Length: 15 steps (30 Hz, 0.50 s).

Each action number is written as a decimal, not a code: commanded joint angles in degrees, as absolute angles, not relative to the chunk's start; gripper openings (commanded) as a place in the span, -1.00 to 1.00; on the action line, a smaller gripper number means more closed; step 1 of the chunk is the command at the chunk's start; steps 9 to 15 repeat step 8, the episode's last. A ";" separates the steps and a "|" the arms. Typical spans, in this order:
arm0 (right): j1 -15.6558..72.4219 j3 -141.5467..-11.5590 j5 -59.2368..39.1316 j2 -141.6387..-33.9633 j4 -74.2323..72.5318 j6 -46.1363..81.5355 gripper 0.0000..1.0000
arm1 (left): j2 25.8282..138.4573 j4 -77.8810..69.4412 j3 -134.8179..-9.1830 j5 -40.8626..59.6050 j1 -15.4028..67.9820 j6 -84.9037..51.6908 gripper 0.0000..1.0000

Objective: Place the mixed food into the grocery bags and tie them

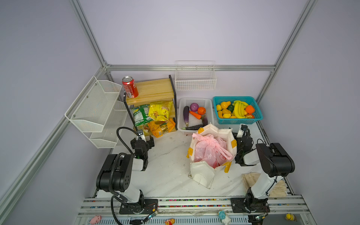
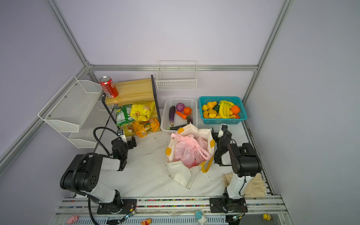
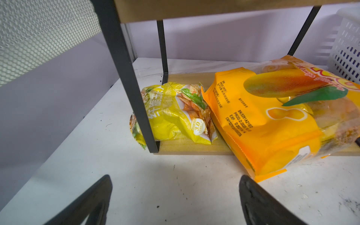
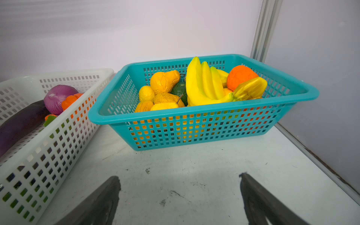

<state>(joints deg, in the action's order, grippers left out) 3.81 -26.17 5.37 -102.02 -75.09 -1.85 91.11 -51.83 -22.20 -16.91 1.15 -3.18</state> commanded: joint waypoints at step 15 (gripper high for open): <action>4.20 -26.80 5.37 -101.98 -76.29 -3.30 0.95 | 90.18 -55.46 -21.23 -16.87 0.79 -1.93 0.99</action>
